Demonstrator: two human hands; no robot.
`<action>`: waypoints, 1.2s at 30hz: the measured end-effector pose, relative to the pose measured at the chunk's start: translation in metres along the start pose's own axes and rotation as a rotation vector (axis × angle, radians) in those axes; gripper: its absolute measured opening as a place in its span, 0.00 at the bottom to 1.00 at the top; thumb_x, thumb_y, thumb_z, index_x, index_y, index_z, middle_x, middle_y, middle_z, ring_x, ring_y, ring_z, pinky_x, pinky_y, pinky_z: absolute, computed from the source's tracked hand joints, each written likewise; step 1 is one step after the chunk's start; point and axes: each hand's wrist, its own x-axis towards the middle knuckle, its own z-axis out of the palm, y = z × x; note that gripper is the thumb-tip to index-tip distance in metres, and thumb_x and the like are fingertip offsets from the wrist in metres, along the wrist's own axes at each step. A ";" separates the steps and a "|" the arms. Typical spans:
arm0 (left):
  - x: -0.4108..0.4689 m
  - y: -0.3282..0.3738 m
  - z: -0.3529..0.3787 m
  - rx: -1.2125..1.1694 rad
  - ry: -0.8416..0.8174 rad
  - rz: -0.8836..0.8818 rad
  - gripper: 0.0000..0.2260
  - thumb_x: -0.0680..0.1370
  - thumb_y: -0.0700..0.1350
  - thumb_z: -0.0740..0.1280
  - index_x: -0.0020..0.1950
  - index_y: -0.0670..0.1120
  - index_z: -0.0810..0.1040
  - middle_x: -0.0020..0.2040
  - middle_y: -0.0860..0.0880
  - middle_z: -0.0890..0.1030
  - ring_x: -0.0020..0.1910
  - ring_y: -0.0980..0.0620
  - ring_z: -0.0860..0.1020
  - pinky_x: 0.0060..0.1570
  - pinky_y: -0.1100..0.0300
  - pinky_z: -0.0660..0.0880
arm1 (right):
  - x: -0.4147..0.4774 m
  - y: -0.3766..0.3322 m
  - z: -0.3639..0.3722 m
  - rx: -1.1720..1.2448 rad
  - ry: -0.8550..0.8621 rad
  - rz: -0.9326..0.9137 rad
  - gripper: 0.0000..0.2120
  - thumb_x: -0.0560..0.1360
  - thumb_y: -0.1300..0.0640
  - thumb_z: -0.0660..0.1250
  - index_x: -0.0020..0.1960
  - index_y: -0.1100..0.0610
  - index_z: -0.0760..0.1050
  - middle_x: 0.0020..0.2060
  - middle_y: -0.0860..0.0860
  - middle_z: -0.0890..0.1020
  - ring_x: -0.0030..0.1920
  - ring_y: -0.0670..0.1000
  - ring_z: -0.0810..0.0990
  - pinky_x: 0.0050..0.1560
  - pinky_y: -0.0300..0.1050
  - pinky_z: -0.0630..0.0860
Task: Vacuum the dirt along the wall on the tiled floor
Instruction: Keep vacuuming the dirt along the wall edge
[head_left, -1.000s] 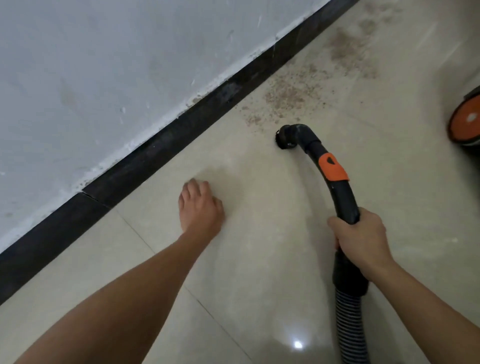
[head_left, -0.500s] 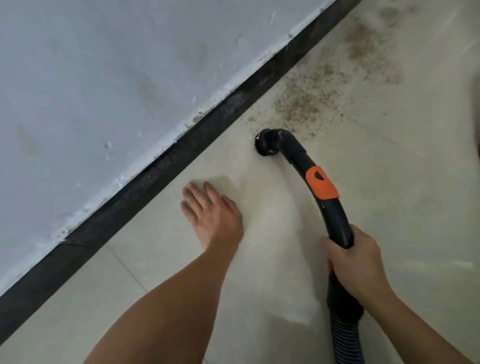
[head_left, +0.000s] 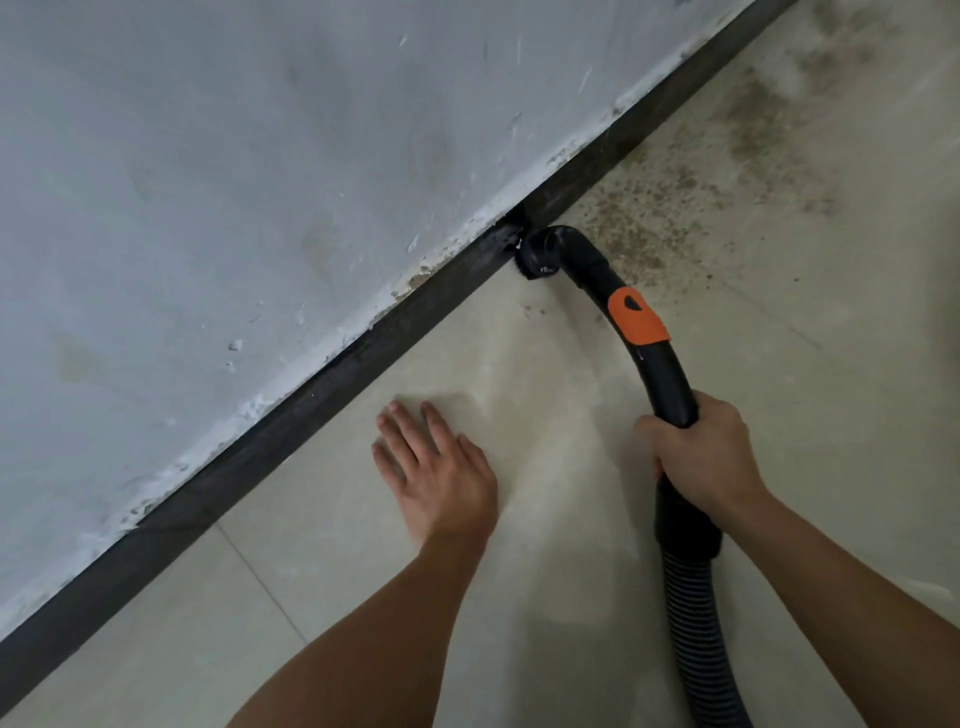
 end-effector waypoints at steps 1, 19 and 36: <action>0.000 -0.001 0.000 0.003 -0.003 -0.001 0.26 0.79 0.49 0.53 0.73 0.37 0.66 0.75 0.32 0.60 0.75 0.33 0.56 0.73 0.39 0.52 | -0.001 -0.001 0.002 0.000 -0.017 -0.001 0.05 0.70 0.62 0.70 0.41 0.61 0.75 0.28 0.57 0.79 0.23 0.51 0.75 0.24 0.39 0.70; -0.001 0.001 -0.002 0.020 -0.035 -0.015 0.27 0.80 0.51 0.49 0.76 0.39 0.62 0.77 0.34 0.56 0.77 0.36 0.52 0.75 0.40 0.50 | -0.033 0.021 0.002 -0.033 -0.084 -0.034 0.09 0.69 0.61 0.72 0.37 0.60 0.71 0.29 0.59 0.76 0.27 0.53 0.71 0.28 0.45 0.70; 0.000 0.005 -0.009 0.041 -0.068 -0.036 0.26 0.81 0.49 0.53 0.77 0.40 0.58 0.78 0.35 0.52 0.77 0.37 0.48 0.75 0.43 0.45 | -0.086 0.139 -0.112 -0.024 0.194 0.264 0.10 0.70 0.66 0.72 0.35 0.65 0.73 0.28 0.66 0.77 0.28 0.56 0.74 0.33 0.55 0.75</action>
